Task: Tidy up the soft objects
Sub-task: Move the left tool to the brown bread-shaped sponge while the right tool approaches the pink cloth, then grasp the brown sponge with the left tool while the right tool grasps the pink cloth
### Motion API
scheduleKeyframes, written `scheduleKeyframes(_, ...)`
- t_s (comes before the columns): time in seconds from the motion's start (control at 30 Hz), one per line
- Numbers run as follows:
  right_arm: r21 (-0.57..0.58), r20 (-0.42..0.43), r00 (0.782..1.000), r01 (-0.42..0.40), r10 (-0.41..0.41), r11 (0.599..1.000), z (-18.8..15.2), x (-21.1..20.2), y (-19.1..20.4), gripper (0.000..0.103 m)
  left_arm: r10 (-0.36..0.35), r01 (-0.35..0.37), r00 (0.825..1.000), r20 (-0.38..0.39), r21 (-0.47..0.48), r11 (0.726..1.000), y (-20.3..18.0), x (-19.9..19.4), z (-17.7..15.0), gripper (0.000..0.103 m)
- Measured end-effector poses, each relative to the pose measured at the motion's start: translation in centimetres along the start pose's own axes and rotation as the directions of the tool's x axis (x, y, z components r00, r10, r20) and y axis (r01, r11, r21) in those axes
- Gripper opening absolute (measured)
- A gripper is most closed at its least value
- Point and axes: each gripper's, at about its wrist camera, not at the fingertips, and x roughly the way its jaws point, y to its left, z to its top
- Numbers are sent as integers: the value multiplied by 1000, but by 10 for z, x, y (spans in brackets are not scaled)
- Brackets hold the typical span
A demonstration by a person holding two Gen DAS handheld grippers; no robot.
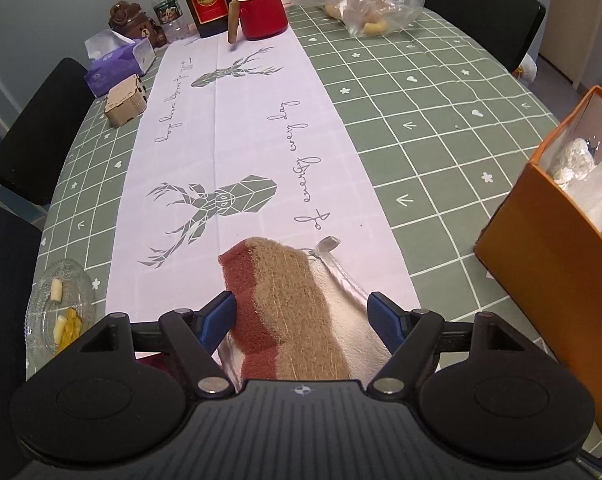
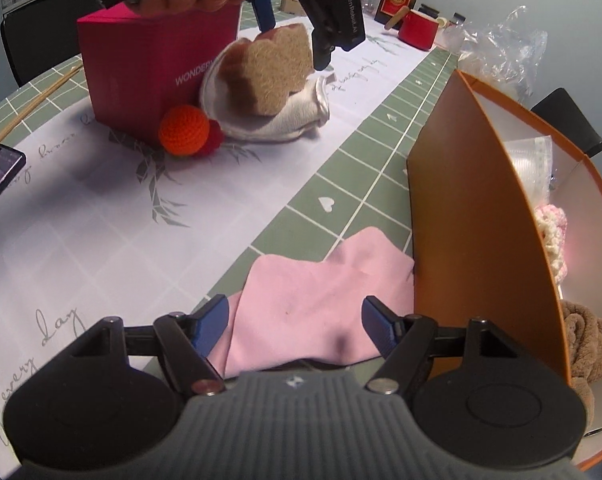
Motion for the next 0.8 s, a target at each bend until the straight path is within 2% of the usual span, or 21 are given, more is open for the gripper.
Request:
scheduleKeyframes(0.07, 7, -8, 1000, -3, 3, 1000, 0, 3, -2, 77, 12, -12, 1000, 10, 27, 1000, -4, -1, -1, 75)
scheduleKeyframes(0.13, 18, -17, 1000, -13, 13, 1000, -2, 6, -4, 78, 22, -22, 1000, 10, 51, 998, -8, -1, -1, 72)
scheduleKeyframes(0.27, 19, -34, 999, -15, 16, 1000, -3, 11, -4, 78, 2, -5, 999, 32, 68, 998, -10, -6, -2, 58)
scheduleKeyframes(0.43, 34, -36, 999, -14, 15, 999, -3, 13, -6, 81, -46, 41, 997, 57, 93, 995, -12, -15, -1, 55)
scheduleKeyframes(0.5, 33, -36, 999, -12, 13, 999, -3, 13, -6, 81, -43, 36, 997, 68, 96, 995, -12, -15, -2, 56)
scheduleKeyframes(0.63, 28, -37, 999, -8, 9, 1000, -3, 13, -5, 81, -99, 91, 991, 86, 91, 992, -13, -17, -5, 59)
scheduleKeyframes(0.73, 31, -37, 999, -10, 12, 999, -3, 14, -5, 81, -85, 74, 991, 103, 112, 991, -16, -18, -7, 59)
scheduleKeyframes(0.8, 30, -37, 999, -11, 12, 999, -3, 14, -6, 81, -64, 48, 988, 140, 112, 993, -15, -23, -7, 59)
